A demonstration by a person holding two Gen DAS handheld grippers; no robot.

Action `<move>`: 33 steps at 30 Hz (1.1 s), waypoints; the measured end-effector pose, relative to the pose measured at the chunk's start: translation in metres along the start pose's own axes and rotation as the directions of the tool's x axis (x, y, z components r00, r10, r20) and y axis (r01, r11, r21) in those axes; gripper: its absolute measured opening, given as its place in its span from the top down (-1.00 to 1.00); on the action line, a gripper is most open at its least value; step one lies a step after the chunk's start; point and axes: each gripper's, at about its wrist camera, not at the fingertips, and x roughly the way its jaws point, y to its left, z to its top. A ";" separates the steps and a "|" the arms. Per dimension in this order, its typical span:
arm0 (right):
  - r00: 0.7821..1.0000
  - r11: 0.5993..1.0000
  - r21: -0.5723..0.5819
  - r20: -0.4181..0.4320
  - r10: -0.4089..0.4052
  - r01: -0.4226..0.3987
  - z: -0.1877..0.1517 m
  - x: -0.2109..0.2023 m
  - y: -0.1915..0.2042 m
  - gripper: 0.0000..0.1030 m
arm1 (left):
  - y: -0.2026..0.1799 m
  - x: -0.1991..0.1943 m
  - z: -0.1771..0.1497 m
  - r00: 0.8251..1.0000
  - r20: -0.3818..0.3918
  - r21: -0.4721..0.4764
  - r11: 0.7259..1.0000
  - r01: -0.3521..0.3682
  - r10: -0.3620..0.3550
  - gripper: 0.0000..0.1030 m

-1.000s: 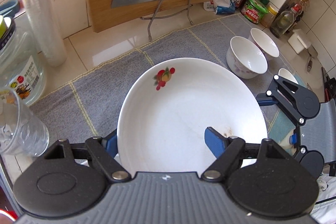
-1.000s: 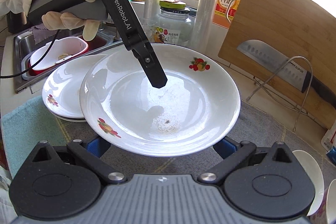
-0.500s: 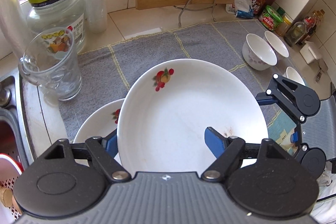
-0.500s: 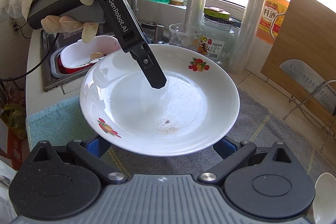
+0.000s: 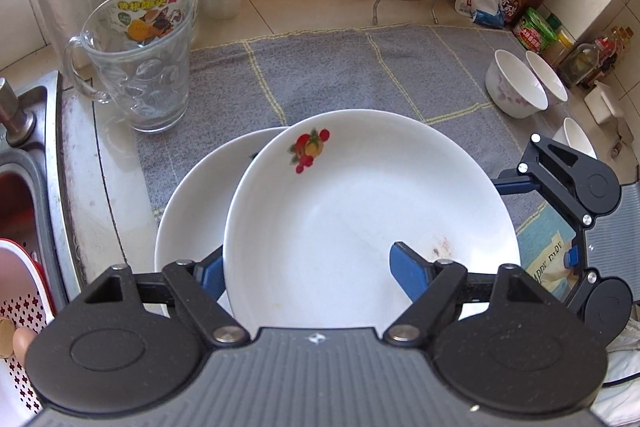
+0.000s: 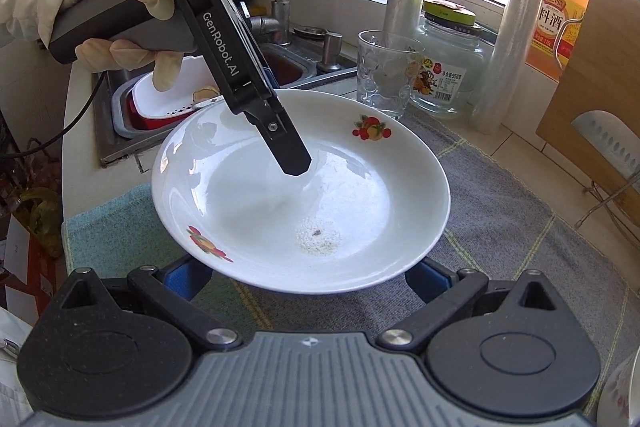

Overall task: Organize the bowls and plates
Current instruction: 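Lift the plate with the left tool and carry it over the plate stack, then lower the plate onto the stack and open the left tool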

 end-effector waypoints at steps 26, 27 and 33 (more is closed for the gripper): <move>1.000 0.999 -0.030 0.003 0.028 -0.028 0.006 0.011 0.004 -1.00 | 0.012 0.006 -0.005 0.988 -0.144 0.068 0.997 -0.045 0.055 -0.58; 1.000 0.999 -0.029 0.003 0.029 -0.029 0.006 0.011 0.004 -1.00 | 0.012 0.005 -0.005 0.988 -0.145 0.070 0.996 -0.047 0.057 -0.58; 0.999 0.999 -0.024 0.010 0.030 -0.030 0.006 0.008 0.004 -1.00 | 0.011 -0.002 -0.006 0.985 -0.164 0.083 0.996 -0.045 0.058 -0.58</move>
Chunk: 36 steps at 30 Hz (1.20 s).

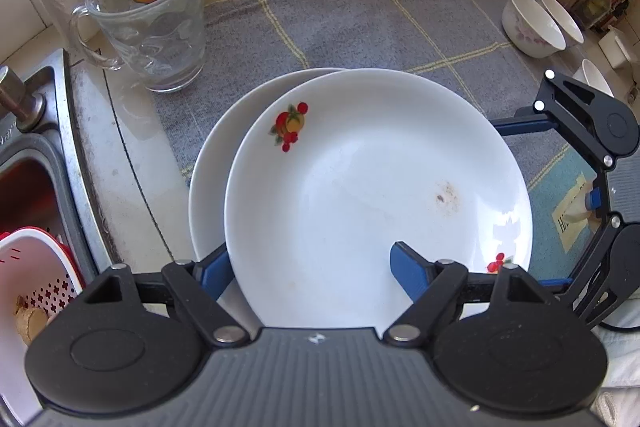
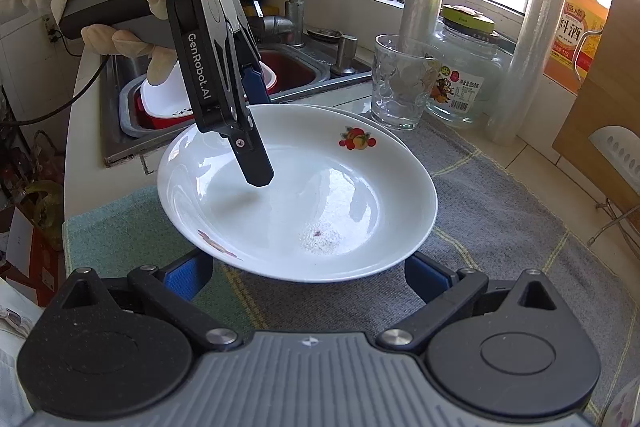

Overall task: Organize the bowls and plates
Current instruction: 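Lower the plate onto the stack and open the left tool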

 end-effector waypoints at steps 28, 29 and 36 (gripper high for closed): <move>1.000 1.000 -0.007 0.013 -0.016 0.016 0.004 0.001 0.012 -1.00 | 0.004 -0.020 -0.018 1.000 0.022 -0.027 1.000 -0.013 0.014 -0.65; 1.000 1.000 -0.008 0.013 -0.022 0.022 0.004 0.001 0.013 -1.00 | 0.004 -0.020 -0.019 1.000 0.027 -0.025 1.000 -0.010 0.011 -0.65; 0.995 0.995 0.034 0.017 -0.094 0.093 0.005 -0.006 0.012 -1.00 | -0.009 -0.035 -0.023 0.985 0.162 0.012 0.998 -0.059 0.056 -0.69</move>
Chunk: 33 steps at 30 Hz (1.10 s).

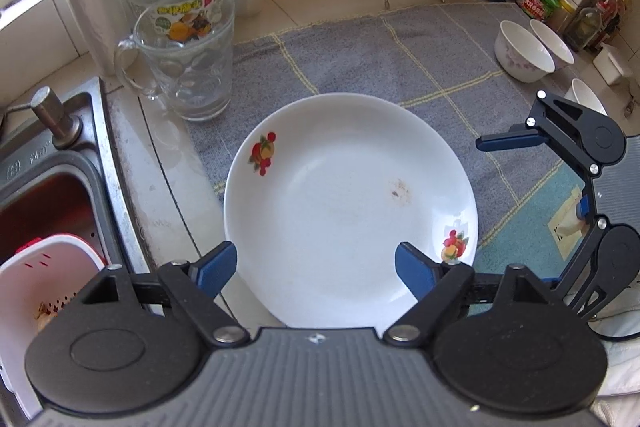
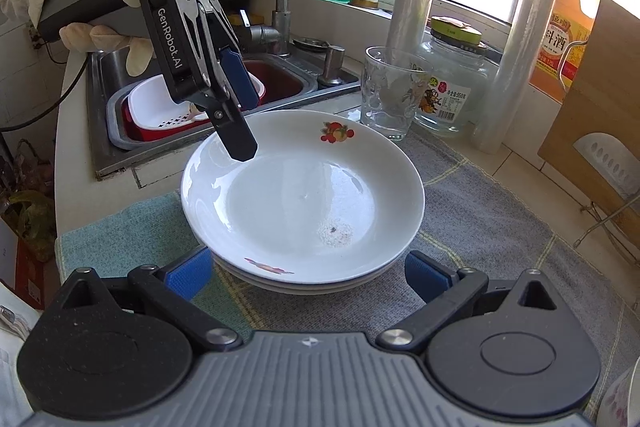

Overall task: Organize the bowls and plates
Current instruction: 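Lower the plate onto the stack and open the left tool, then move the right tool toward a white pink-flowered bowl on the towel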

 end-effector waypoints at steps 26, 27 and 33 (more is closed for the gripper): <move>0.914 0.901 0.163 -0.126 -0.386 0.403 -0.079 -0.140 -0.097 -1.00 | -0.185 0.037 0.040 0.903 0.418 0.218 0.976 0.004 -0.097 -0.86; 0.913 0.901 0.159 -0.128 -0.386 0.403 -0.082 -0.144 -0.106 -1.00 | -0.193 0.042 0.044 0.902 0.420 0.218 0.976 0.003 -0.097 -0.86; 0.927 0.918 0.142 -0.127 -0.353 0.369 -0.100 -0.161 -0.169 -1.00 | -0.232 0.069 0.066 0.894 0.439 0.193 0.981 0.008 -0.093 -0.93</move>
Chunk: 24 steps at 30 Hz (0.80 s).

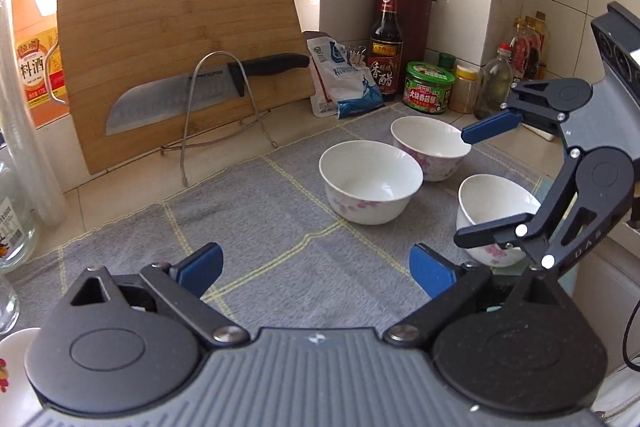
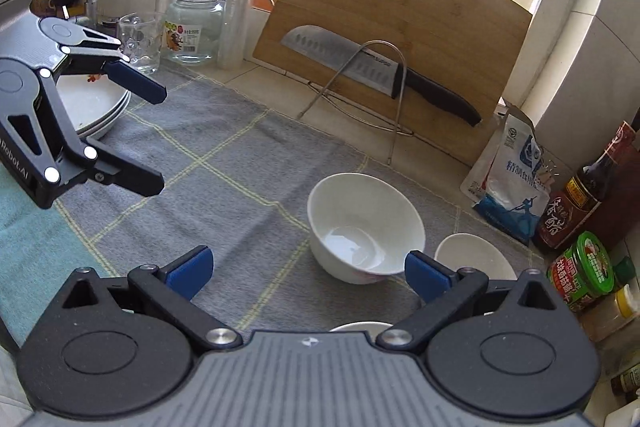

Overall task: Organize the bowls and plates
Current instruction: 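Move the right tool toward a white pink-flowered bowl on the towel, then grip the rim of the white bowl with the right tool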

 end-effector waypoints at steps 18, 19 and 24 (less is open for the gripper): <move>0.966 0.968 0.006 -0.052 0.252 -0.252 0.012 0.069 -0.086 -1.00 | -0.049 0.091 0.009 0.997 -0.024 0.024 0.997 -0.079 0.080 -0.93; 0.962 0.964 0.013 -0.056 0.266 -0.266 0.013 0.073 -0.089 -1.00 | -0.050 0.092 0.009 0.996 -0.013 0.030 0.996 -0.083 0.083 -0.93; 0.949 0.951 0.055 -0.076 0.306 -0.303 0.016 0.093 -0.101 -1.00 | -0.048 0.099 0.014 0.997 0.001 0.039 0.996 -0.075 0.075 -0.92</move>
